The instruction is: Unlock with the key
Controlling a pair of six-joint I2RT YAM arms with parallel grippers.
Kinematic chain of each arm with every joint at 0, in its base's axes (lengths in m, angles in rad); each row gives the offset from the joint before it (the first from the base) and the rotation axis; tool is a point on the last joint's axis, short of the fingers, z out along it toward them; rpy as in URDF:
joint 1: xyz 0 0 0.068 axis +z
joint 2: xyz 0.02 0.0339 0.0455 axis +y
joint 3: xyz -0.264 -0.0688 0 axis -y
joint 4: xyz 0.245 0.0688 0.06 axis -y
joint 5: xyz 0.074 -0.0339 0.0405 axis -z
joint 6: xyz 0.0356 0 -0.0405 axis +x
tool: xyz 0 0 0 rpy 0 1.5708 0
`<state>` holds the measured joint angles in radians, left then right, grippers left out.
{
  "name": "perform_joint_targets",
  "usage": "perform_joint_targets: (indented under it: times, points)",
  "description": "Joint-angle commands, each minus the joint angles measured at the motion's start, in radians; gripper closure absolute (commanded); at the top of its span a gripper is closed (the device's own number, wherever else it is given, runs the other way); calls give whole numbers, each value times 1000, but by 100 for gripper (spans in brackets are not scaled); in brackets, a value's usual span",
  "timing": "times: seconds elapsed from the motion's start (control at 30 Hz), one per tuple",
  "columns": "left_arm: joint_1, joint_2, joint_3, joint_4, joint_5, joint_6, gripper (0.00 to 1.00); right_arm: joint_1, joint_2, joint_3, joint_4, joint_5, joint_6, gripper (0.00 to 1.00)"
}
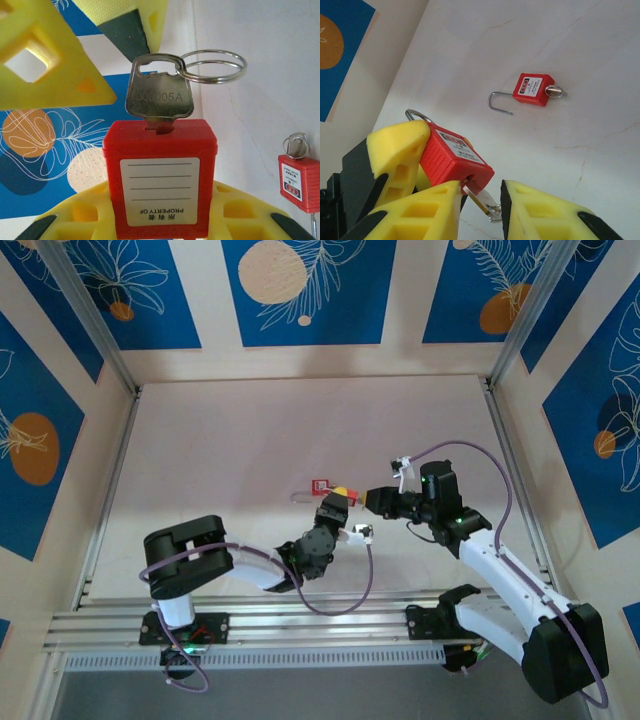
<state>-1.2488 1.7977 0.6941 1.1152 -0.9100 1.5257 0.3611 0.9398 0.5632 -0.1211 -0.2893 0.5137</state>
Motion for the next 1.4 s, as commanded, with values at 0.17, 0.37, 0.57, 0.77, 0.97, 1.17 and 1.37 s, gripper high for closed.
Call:
perform_joint_targets:
  times: [0.17,0.37,0.57,0.77,0.97,1.17,1.37]
  points:
    - [-13,6,-7,64,-7,2,88,9,11,32,-34,-1,-19,73]
    - [-19,2,-13,77,-1,8,88,2,34,55,-52,34,-26,72]
    - [-24,-3,-21,90,5,14,88,-7,59,66,-49,41,-23,73]
    - [-26,-6,-22,90,7,14,88,-10,60,75,-61,35,-24,72]
    - [-27,-3,-27,77,17,-1,88,-14,-14,93,-88,-16,-3,65]
    - [-27,-14,-31,46,19,-21,88,9,-66,56,-130,-32,1,61]
    - [-26,-11,-28,40,22,-24,88,33,-86,39,-192,0,-4,61]
